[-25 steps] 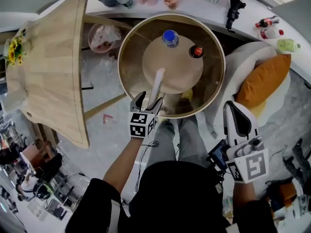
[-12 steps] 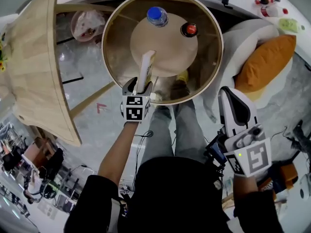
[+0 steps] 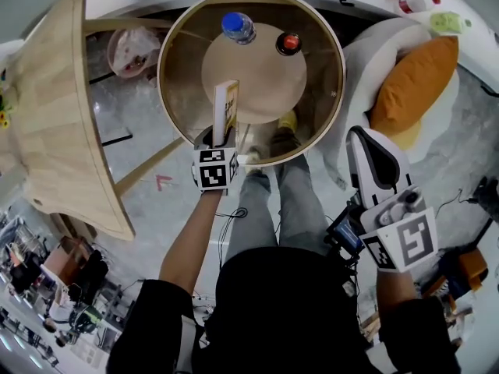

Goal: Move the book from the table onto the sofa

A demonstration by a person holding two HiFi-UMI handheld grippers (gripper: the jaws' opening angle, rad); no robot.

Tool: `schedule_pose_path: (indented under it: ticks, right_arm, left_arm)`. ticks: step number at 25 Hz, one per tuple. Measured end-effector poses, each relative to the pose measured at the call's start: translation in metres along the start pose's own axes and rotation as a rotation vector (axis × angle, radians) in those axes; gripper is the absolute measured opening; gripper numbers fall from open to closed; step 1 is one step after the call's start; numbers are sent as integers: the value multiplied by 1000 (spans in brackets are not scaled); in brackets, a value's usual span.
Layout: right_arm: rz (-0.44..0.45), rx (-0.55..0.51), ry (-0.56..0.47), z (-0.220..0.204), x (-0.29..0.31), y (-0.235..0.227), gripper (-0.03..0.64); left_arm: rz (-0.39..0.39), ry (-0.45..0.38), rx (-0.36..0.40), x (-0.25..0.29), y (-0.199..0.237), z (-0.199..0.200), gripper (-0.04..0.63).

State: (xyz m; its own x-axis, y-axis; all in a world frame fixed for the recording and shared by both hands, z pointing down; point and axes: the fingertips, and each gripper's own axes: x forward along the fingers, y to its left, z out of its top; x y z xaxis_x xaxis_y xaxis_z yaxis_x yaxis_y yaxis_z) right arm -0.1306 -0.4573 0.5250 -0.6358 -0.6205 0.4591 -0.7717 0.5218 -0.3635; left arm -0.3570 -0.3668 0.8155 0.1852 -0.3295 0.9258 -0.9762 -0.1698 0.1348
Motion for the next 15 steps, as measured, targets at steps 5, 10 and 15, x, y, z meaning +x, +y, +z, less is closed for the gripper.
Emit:
schedule_pose_path:
  ticks: [5,10,15]
  right_arm:
    - [-33,-22,-41,17,-27,28,9]
    - [-109,-74,-132,41,-61,58,9]
    - [-179,-135,-247,73,-115,93,9]
  left_arm:
    - [-12,-59,25,-43,-1,9,155]
    - [-58,-166,99,-90,-6,40,155]
    - [-112,-277,170,-159,-24,55,155]
